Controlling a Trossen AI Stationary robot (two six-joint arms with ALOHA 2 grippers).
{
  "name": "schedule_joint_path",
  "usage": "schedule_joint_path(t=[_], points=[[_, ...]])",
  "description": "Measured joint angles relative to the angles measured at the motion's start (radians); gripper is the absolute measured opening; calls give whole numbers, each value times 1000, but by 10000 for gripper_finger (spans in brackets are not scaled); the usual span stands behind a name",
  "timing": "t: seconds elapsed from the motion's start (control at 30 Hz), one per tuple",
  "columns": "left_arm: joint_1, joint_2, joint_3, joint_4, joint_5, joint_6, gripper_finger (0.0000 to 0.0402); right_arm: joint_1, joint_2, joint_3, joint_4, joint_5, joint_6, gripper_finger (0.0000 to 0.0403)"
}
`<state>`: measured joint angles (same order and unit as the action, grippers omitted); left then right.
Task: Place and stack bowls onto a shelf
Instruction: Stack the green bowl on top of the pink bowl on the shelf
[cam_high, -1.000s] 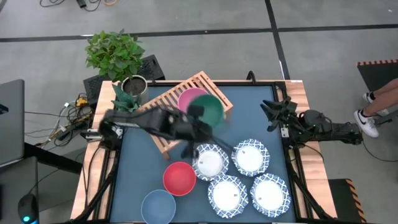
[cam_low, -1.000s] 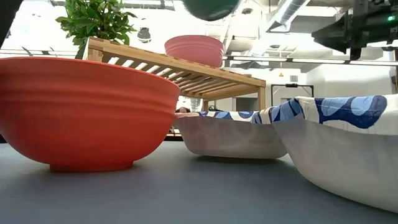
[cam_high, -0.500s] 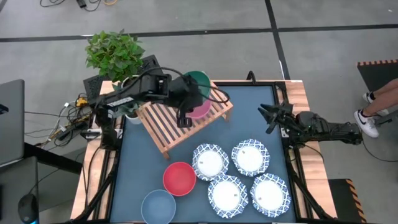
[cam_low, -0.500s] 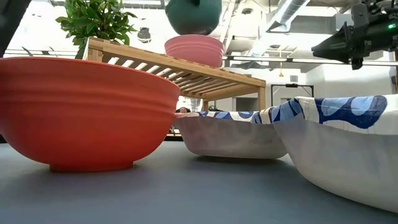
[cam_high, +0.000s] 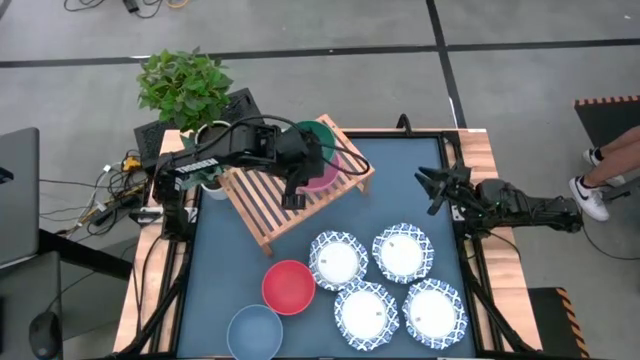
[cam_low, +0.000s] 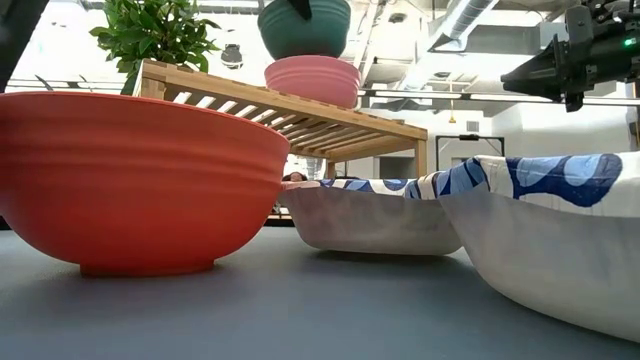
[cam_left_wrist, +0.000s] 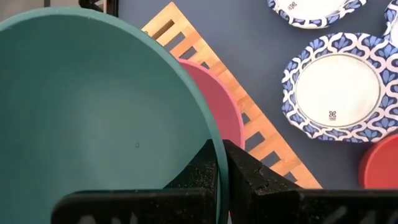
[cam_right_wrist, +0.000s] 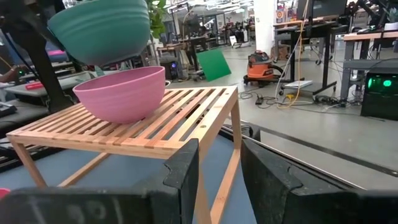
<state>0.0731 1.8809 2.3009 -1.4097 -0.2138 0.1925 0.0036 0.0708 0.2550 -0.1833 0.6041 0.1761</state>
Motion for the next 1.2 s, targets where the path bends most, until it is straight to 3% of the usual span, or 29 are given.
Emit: schedule_joint_path(t=[0.4,1.2], points=[[1,2,0,23,59,32,0,0,0,0,-27,-2,0,144],[25,81,-14,-37,74,45,0,0,0,0,-26,-2,0,144]])
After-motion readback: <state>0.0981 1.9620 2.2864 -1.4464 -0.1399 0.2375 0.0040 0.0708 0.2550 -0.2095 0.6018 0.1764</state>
